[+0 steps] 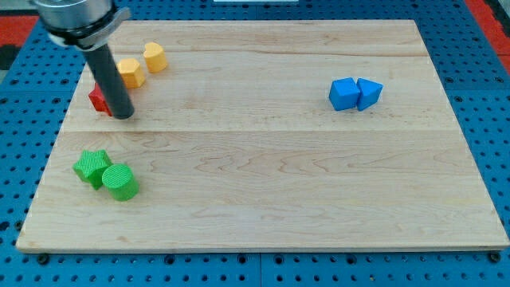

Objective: Move the yellow blocks right to the red blocks

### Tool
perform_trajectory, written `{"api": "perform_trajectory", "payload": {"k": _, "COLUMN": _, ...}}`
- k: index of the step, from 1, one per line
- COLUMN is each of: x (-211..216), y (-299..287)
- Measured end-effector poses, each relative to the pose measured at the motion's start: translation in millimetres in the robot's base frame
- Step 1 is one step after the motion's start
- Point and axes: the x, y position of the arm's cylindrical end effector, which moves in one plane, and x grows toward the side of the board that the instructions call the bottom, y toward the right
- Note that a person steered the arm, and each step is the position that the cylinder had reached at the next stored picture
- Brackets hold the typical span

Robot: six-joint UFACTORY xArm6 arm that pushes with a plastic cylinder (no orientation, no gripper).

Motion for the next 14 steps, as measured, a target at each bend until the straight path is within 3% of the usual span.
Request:
{"api": "perform_trajectory", "payload": {"k": 1, "x": -27.5, "y": 10.5}}
{"api": "perform_trajectory", "payload": {"k": 2, "x": -33.9, "y": 57.6}}
{"api": "perform_trajectory", "payload": {"k": 3, "x": -102.8, "y": 117.7}}
{"api": "perform_trajectory", "payload": {"k": 4, "x": -138.3, "y": 79.5}}
{"api": "perform_trajectory", "payload": {"k": 5, "x": -147.1, "y": 70.7}}
{"api": "perform_trajectory", "payload": {"k": 7, "x": -154.8, "y": 8.9}}
{"api": "perform_trajectory", "payload": {"k": 10, "x": -87.9, "y": 29.0}}
{"api": "perform_trajectory", "payload": {"k": 11, "x": -90.1, "y": 31.3}}
{"api": "perform_trajectory", "payload": {"k": 12, "x": -73.5, "y": 74.0}}
{"api": "perform_trajectory", "payload": {"k": 14, "x": -54.9, "y": 31.7}}
